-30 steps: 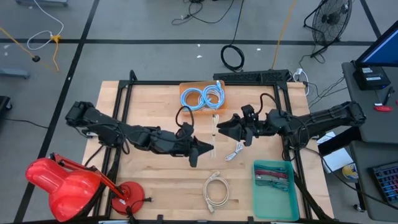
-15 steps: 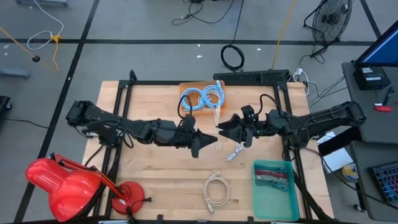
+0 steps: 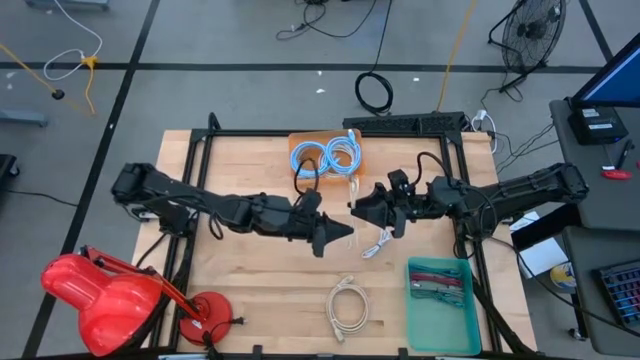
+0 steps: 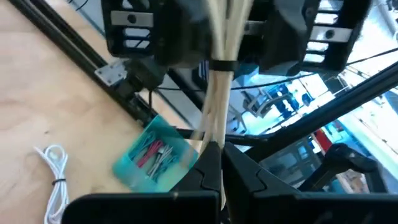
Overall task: Pick & Place USB Port
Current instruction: Put the small yellow charger cable into the green bin
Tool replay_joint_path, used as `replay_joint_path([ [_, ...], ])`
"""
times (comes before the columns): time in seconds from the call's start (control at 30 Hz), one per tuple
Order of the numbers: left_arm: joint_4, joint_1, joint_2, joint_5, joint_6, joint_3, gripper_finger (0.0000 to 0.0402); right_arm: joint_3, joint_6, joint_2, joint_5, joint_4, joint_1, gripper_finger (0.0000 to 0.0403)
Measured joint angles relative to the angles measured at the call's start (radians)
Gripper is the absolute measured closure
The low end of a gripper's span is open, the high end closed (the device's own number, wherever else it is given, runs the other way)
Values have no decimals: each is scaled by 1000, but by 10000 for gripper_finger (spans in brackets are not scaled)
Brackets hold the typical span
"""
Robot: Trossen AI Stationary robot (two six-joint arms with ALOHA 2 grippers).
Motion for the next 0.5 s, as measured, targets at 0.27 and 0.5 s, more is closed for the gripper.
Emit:
replay_joint_path([
  [0.27,18,10,1,-5,9,0,401,0,-4,0,-8,-1,0,334],
  [0.5,32,13,-2,11,30,0,389,0,-5,0,-49,3,0,394],
])
